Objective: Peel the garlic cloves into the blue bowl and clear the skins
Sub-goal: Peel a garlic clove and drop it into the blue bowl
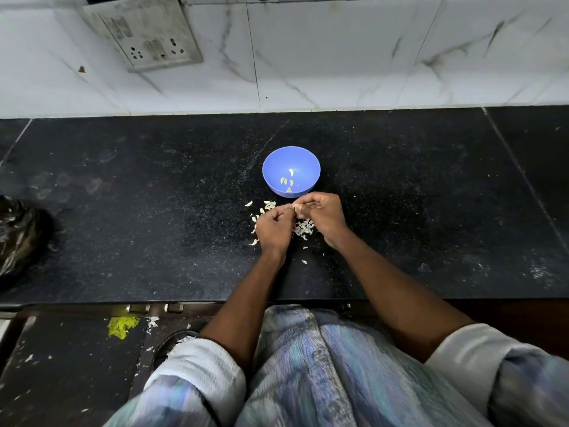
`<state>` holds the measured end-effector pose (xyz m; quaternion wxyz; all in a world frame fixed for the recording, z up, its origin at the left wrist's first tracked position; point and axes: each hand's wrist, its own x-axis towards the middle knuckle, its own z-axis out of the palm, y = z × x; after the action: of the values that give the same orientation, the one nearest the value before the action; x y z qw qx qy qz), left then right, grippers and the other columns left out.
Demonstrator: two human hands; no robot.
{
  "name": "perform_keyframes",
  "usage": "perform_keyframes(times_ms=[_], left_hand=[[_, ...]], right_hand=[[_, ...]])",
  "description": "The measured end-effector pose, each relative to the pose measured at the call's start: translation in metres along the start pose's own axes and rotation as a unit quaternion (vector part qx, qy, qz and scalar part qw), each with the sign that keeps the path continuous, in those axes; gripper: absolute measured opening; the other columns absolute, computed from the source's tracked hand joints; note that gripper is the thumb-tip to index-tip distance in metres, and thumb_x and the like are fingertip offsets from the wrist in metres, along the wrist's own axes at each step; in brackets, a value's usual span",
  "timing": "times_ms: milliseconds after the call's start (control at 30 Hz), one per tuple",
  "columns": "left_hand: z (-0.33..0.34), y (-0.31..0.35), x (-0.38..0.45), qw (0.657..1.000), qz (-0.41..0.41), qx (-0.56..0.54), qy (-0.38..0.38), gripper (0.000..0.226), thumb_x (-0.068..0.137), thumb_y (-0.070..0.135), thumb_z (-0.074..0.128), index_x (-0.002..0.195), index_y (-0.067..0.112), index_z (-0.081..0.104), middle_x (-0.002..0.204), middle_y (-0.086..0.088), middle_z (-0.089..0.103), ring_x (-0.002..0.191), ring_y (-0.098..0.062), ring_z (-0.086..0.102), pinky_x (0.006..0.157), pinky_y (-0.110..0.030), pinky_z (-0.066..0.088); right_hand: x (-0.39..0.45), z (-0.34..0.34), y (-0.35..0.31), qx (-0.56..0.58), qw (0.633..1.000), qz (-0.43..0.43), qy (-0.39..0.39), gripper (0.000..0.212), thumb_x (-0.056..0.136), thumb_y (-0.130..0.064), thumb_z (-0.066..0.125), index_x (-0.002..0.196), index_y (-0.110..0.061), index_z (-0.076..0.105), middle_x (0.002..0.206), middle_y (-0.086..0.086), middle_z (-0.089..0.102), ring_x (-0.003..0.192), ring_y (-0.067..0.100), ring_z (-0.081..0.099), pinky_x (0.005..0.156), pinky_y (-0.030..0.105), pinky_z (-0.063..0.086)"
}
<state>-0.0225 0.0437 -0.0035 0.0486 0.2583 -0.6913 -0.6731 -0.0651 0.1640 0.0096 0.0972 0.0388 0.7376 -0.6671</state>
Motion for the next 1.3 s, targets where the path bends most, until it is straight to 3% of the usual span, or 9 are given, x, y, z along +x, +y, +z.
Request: perform_keyframes(times_ms=[133, 233, 467, 600, 733, 833, 933, 1300], left_hand=[[-0.001, 0.002, 0.003, 0.998, -0.017, -0.045, -0.042, 0.021, 0.099, 0.012, 0.065, 0.086, 0.013, 0.081, 0.075, -0.005, 0.074, 0.071, -0.015, 0.061, 0.068, -0.031, 0.053], [-0.002, 0.002, 0.004, 0.998, -0.019, -0.041, -0.036, 0.013, 0.095, 0.020, 0.075, 0.090, 0.011, 0.083, 0.079, -0.004, 0.078, 0.070, -0.012, 0.065, 0.071, -0.032, 0.056], [-0.004, -0.001, 0.008, 0.994, 0.088, 0.067, -0.007, 0.007, 0.094, 0.016, 0.077, 0.091, 0.014, 0.082, 0.076, 0.004, 0.078, 0.063, -0.002, 0.066, 0.063, -0.023, 0.055], [-0.004, -0.004, 0.009, 0.987, 0.096, 0.122, -0.030, 0.010, 0.096, 0.017, 0.073, 0.089, 0.020, 0.079, 0.070, 0.012, 0.071, 0.060, 0.003, 0.059, 0.066, -0.024, 0.052], [-0.008, -0.005, 0.008, 0.979, 0.104, 0.168, -0.049, 0.017, 0.095, 0.016, 0.071, 0.087, 0.030, 0.078, 0.079, 0.011, 0.077, 0.073, -0.006, 0.072, 0.077, -0.030, 0.061], [-0.009, -0.004, 0.006, 0.974, 0.120, 0.192, -0.019, 0.011, 0.092, 0.019, 0.074, 0.087, 0.027, 0.081, 0.077, 0.014, 0.077, 0.072, -0.003, 0.072, 0.075, -0.028, 0.061], [-0.010, 0.003, 0.006, 0.976, 0.131, 0.176, 0.010, 0.005, 0.086, 0.029, 0.084, 0.083, 0.025, 0.083, 0.074, 0.017, 0.076, 0.069, 0.001, 0.072, 0.069, -0.025, 0.060], [-0.008, 0.005, 0.008, 0.989, 0.108, 0.087, -0.043, 0.005, 0.091, 0.017, 0.081, 0.092, 0.014, 0.085, 0.078, 0.007, 0.080, 0.069, -0.005, 0.073, 0.069, -0.027, 0.060]], right_hand=[[0.000, -0.004, 0.002, 0.029, 0.999, 0.030, -0.006, 0.010, 0.089, 0.003, 0.074, 0.099, 0.004, 0.075, 0.084, 0.017, 0.075, 0.068, 0.017, 0.069, 0.069, 0.026, 0.059], [0.001, -0.006, 0.001, 0.029, 0.999, 0.034, -0.019, 0.010, 0.091, 0.001, 0.072, 0.101, 0.003, 0.075, 0.086, 0.016, 0.076, 0.068, 0.014, 0.068, 0.066, 0.023, 0.058], [0.003, -0.009, 0.001, 0.065, 0.993, 0.090, -0.042, 0.013, 0.093, -0.001, 0.071, 0.106, 0.000, 0.075, 0.086, 0.012, 0.076, 0.069, 0.014, 0.068, 0.072, 0.028, 0.059], [0.004, -0.011, 0.002, 0.107, 0.986, 0.116, -0.057, 0.014, 0.095, -0.001, 0.068, 0.108, -0.002, 0.074, 0.088, 0.010, 0.075, 0.072, 0.015, 0.067, 0.076, 0.029, 0.058], [0.005, -0.014, -0.001, 0.137, 0.981, 0.130, -0.043, 0.013, 0.097, -0.002, 0.067, 0.106, -0.006, 0.075, 0.088, 0.006, 0.075, 0.075, 0.013, 0.067, 0.072, 0.025, 0.058], [0.006, -0.016, 0.000, 0.127, 0.983, 0.126, -0.046, 0.015, 0.097, 0.000, 0.065, 0.102, -0.008, 0.076, 0.088, 0.006, 0.077, 0.077, 0.014, 0.068, 0.074, 0.025, 0.057], [0.005, -0.016, 0.001, 0.109, 0.986, 0.119, -0.052, 0.017, 0.097, 0.003, 0.063, 0.102, -0.008, 0.075, 0.087, 0.010, 0.077, 0.077, 0.014, 0.069, 0.074, 0.024, 0.057], [0.004, -0.017, 0.000, 0.098, 0.987, 0.110, -0.062, 0.012, 0.092, 0.001, 0.071, 0.104, -0.001, 0.074, 0.084, 0.010, 0.076, 0.072, 0.013, 0.068, 0.075, 0.025, 0.056]])
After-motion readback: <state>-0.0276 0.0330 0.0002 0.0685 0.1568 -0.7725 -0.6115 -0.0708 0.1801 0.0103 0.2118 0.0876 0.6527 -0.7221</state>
